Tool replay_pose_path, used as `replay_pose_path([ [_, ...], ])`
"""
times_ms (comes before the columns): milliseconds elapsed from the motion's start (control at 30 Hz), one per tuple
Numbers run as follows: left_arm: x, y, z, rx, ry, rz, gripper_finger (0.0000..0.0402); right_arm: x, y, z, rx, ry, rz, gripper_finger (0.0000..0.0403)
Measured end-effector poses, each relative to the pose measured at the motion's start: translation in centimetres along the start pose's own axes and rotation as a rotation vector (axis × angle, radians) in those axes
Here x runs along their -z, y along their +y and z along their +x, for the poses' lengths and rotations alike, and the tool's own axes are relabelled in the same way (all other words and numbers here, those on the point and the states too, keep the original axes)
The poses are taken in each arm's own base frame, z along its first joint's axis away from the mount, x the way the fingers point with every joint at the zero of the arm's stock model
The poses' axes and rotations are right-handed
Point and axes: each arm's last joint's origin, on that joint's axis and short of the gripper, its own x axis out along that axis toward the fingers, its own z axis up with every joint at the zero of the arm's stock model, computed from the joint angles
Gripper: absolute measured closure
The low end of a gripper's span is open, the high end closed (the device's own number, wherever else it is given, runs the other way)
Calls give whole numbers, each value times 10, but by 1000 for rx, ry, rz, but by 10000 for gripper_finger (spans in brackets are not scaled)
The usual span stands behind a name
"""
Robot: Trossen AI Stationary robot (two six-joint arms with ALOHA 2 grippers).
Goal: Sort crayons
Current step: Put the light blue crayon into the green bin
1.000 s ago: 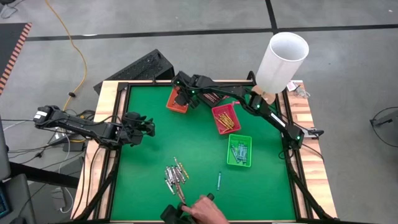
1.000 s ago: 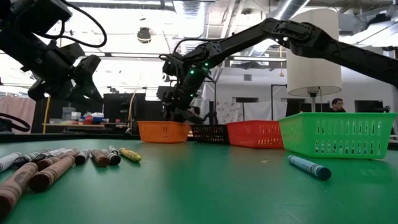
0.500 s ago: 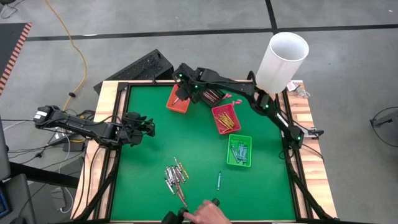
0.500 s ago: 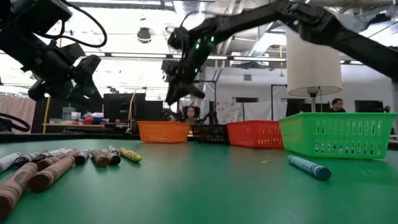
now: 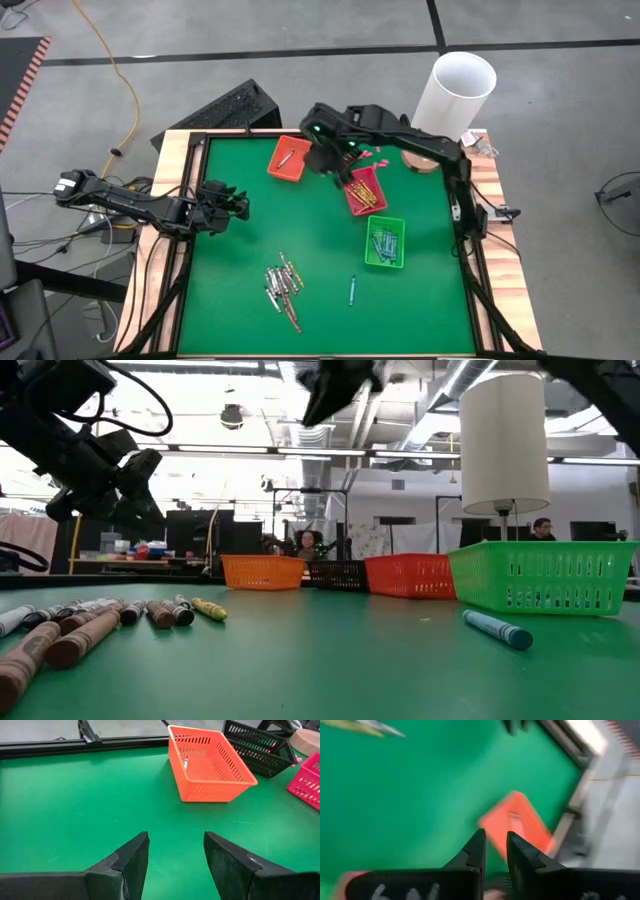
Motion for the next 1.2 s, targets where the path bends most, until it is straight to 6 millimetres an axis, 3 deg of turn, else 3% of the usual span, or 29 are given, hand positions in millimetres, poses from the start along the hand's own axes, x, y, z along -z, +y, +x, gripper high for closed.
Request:
replay_pose_path([
  [133,0,0,0,3,-2,8,221,-11,27,-20,-177,-45,117,330],
  [233,0,0,0,3,-2,8,221,-19,47,-22,-290,-16,175,330],
  [500,0,-1,0,3,-3,-4,221,-47,113,1,-508,143,214,333],
  [600,-1,0,0,-2,-10,-4,221,-51,137,1,-552,184,208,333],
  [800,-1,0,0,-2,-13,-5,221,-33,165,2,-551,269,273,333],
  [1000,-1,0,0,-2,-14,-5,221,-13,186,14,-450,70,355,333],
  [1200,-1,0,0,-5,-17,-2,221,-17,211,29,-386,-99,291,333],
])
